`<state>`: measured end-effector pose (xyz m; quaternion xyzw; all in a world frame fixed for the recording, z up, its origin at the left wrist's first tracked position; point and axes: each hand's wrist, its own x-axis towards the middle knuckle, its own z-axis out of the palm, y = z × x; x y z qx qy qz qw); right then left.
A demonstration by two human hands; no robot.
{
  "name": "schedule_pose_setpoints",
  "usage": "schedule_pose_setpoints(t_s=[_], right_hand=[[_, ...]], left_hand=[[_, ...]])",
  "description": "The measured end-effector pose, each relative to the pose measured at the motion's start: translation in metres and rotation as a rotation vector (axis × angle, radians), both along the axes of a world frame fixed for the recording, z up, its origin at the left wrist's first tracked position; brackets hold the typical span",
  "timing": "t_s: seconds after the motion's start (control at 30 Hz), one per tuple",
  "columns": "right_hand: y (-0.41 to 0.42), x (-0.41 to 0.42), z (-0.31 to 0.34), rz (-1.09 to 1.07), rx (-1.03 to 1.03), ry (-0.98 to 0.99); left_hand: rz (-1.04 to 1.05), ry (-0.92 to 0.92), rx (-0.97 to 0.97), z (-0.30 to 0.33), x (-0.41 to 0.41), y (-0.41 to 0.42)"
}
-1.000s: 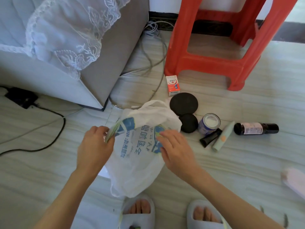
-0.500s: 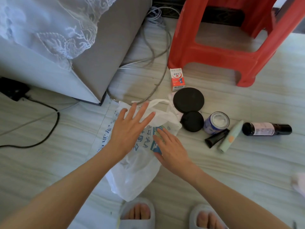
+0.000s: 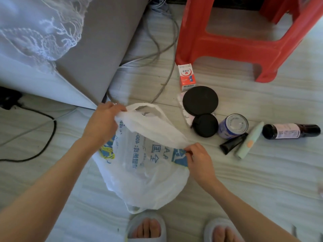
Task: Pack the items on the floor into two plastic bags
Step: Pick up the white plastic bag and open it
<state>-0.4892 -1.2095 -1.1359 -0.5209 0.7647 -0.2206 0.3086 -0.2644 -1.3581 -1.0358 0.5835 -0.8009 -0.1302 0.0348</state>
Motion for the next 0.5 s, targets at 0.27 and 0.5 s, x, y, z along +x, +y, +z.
schedule_pose_setpoints(t_s=[0.27, 0.5], right_hand=[[-0.002, 0.0, 0.032, 0.065, -0.184, 0.156], [-0.043, 0.033, 0.053, 0.469, -0.14, 0.099]], left_hand=[[-0.065, 0.174, 0.153, -0.007, -0.006, 0.016], [-0.148, 0.263, 0.345, 0.011, -0.011, 0.028]])
